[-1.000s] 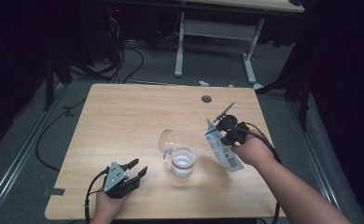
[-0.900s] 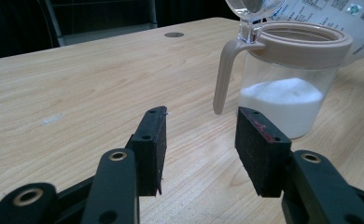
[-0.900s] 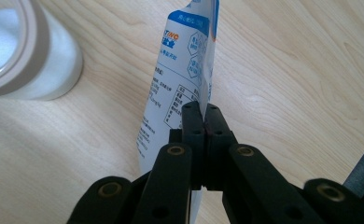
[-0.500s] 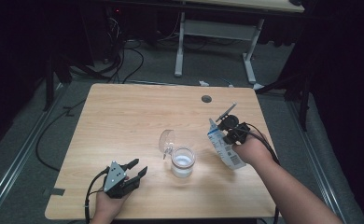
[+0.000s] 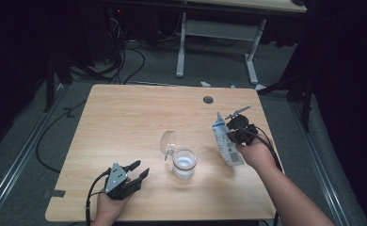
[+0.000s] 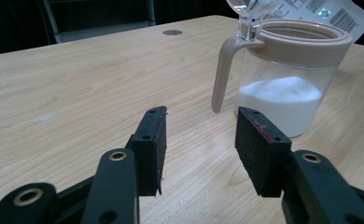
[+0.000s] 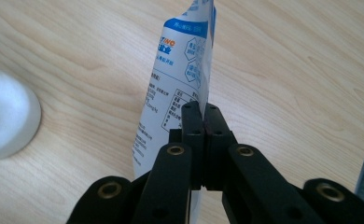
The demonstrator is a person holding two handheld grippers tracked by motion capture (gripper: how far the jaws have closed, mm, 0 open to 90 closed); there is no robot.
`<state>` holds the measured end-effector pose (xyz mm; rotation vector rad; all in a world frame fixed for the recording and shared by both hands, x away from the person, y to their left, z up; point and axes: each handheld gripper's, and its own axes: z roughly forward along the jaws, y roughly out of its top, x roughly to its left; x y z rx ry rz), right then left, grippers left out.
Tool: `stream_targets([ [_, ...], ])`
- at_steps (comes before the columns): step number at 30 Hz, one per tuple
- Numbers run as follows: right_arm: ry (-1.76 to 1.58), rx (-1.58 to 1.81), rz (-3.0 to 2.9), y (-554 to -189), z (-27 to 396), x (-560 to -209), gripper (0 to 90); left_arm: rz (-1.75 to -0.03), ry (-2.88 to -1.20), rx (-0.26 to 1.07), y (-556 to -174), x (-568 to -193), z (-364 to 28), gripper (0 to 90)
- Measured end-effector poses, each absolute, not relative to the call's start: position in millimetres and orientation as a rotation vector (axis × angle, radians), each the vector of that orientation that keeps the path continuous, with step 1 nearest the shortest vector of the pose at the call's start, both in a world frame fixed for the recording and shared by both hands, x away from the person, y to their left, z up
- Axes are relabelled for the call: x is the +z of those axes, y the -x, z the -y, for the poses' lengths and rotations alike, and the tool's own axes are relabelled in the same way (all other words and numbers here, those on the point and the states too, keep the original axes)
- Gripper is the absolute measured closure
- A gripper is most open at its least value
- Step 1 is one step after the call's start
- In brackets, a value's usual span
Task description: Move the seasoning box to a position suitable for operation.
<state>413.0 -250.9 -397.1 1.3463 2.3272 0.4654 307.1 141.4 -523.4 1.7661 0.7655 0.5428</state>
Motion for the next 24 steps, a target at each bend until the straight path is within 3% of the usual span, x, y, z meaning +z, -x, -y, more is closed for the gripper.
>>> stream_targets([
  [24,-1.278,0.816,-2.109,-374.5,272.0,-409.8,89.8,-0.818,-1.757,0.539,-312.0,-524.0,-149.3,53.5],
])
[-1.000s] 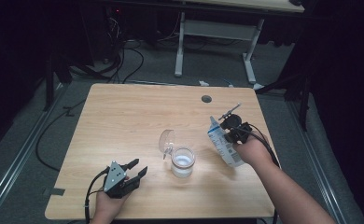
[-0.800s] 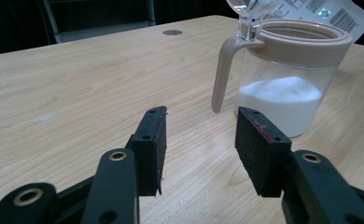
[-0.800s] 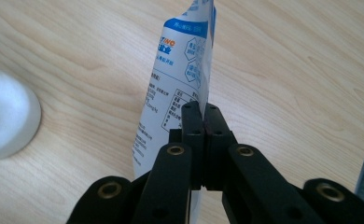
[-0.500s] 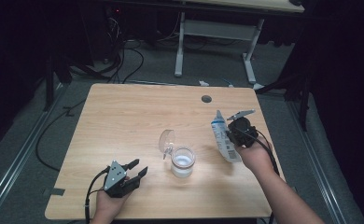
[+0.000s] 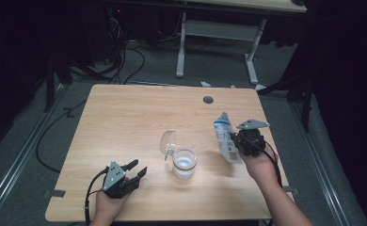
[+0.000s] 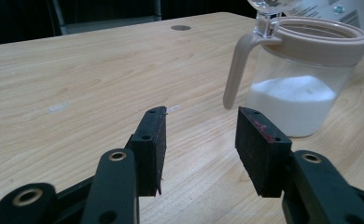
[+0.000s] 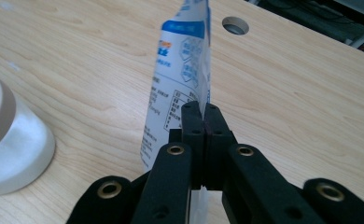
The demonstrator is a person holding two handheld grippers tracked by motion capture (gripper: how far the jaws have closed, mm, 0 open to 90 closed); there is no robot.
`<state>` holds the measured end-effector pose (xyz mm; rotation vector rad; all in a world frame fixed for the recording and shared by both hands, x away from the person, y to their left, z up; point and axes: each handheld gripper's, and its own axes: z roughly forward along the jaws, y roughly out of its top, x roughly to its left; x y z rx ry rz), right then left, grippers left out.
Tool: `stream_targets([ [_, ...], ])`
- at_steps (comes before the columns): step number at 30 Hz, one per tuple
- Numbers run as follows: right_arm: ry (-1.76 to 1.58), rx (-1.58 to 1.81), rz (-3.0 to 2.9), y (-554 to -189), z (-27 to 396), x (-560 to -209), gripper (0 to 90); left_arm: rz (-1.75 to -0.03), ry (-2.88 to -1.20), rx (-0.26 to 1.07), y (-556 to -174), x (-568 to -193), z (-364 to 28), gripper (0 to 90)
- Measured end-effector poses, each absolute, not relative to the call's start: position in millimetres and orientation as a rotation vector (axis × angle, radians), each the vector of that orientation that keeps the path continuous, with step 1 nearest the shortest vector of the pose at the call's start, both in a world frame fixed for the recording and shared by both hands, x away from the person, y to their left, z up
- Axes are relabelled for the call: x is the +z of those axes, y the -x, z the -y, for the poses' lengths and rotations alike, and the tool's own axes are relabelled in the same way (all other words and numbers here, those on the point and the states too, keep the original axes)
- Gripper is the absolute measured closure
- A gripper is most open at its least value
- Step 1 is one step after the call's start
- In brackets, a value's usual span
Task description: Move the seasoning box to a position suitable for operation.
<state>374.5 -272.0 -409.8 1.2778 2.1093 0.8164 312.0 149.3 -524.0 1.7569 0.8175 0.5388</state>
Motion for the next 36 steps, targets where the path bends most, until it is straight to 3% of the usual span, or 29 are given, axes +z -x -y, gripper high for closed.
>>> stream_targets([
  [36,-1.217,1.337,-1.747,-335.9,315.3,-454.3,89.9,-0.902,-1.695,0.574,-312.7,-528.8,-157.5,50.1],
])
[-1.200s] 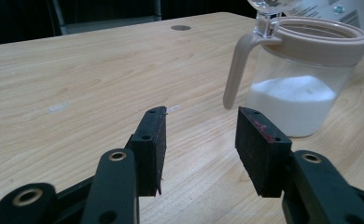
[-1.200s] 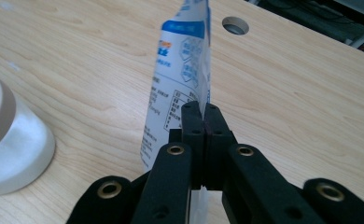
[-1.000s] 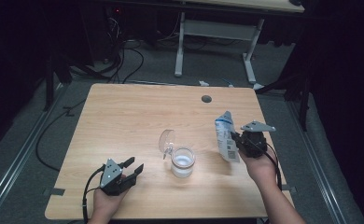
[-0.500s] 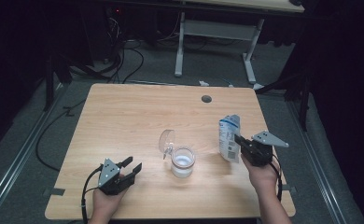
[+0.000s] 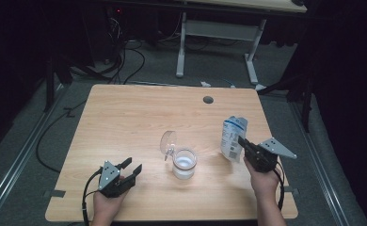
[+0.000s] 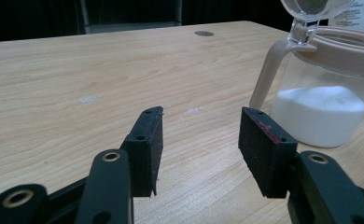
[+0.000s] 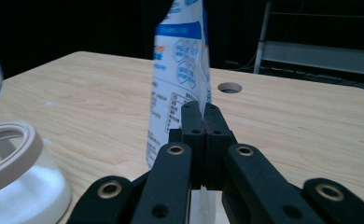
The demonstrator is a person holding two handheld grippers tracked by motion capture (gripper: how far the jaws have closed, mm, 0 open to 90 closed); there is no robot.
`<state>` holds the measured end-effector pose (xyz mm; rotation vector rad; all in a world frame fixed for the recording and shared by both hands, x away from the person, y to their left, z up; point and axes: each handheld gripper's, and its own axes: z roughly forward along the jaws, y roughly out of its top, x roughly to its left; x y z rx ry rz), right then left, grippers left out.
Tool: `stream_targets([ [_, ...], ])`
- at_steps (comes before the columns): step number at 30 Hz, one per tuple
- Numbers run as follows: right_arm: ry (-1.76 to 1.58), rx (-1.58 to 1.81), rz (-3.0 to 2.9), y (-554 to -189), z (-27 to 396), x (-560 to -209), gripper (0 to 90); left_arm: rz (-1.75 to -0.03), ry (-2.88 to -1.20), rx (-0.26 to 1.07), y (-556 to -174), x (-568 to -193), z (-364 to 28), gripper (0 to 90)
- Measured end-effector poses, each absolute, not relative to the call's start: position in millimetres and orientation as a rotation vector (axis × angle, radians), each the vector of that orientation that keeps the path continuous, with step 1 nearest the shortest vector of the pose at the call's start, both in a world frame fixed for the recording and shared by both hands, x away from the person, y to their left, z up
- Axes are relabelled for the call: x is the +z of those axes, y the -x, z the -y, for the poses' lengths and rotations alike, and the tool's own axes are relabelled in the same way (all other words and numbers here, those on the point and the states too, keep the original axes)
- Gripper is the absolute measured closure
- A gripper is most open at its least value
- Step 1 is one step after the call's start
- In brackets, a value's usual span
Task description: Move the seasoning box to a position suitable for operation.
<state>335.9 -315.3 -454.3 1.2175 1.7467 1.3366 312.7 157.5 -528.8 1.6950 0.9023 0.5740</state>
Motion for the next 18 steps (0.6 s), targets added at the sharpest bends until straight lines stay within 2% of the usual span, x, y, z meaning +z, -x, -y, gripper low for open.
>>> stream_targets([
  [18,-1.254,1.295,-1.709,-344.6,334.9,-470.8,89.9,-0.875,-1.72,0.579,-311.2,-529.3,-154.7,49.7],
])
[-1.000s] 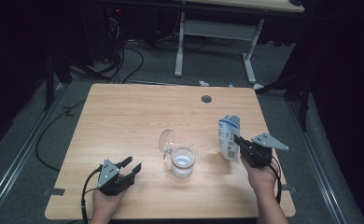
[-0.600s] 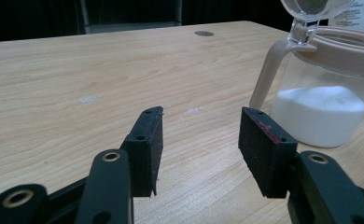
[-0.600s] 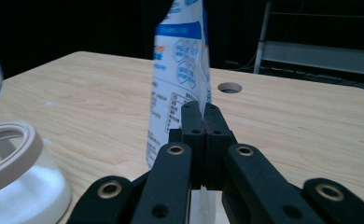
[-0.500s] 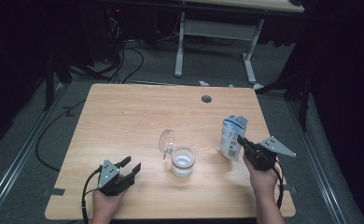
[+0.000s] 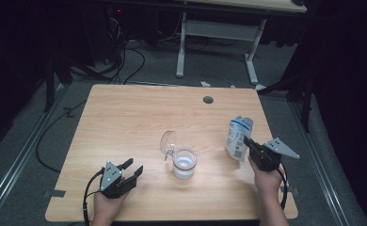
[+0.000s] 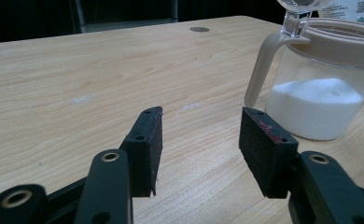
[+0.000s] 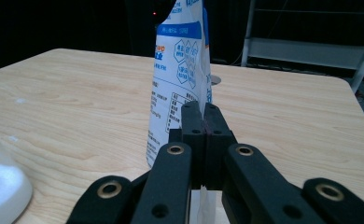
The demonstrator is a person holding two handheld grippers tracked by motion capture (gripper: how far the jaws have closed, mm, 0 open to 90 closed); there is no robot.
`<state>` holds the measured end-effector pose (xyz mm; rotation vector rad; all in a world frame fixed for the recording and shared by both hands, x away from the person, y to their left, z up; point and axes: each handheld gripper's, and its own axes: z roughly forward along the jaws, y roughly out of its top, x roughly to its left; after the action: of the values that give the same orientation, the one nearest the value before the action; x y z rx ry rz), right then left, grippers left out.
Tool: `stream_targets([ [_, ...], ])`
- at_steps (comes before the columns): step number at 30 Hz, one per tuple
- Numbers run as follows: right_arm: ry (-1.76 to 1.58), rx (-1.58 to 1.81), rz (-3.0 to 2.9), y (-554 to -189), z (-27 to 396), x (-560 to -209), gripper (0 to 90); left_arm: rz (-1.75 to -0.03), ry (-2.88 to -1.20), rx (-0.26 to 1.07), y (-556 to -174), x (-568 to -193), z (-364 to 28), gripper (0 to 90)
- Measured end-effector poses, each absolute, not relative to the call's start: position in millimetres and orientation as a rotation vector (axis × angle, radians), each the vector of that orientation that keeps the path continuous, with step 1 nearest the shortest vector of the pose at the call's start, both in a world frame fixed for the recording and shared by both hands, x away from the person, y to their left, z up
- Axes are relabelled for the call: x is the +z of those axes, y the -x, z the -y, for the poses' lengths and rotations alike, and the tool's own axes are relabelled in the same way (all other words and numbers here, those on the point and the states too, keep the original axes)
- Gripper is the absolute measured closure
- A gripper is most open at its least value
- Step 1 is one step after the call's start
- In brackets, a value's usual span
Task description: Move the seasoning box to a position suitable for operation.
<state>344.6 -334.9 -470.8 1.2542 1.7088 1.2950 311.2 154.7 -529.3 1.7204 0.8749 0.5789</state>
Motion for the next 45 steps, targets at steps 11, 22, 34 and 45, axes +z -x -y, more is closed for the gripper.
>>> stream_targets([
  [11,-1.257,1.297,-1.689,-347.4,341.5,-480.0,89.9,-0.87,-1.732,0.585,-310.8,-529.6,-152.9,49.5],
  [22,-1.246,1.256,-1.693,-339.9,340.2,-483.5,87.8,-0.867,-1.734,0.584,-310.9,-529.7,-152.8,49.4],
  [34,-1.262,1.246,-1.699,-333.5,341.7,-486.8,86.5,-0.858,-1.739,0.586,-310.7,-529.9,-152.3,49.3],
  [45,-1.271,1.24,-1.702,-332.8,341.7,-487.1,80.2,-0.854,-1.745,0.589,-310.6,-530.0,-151.5,49.1],
])
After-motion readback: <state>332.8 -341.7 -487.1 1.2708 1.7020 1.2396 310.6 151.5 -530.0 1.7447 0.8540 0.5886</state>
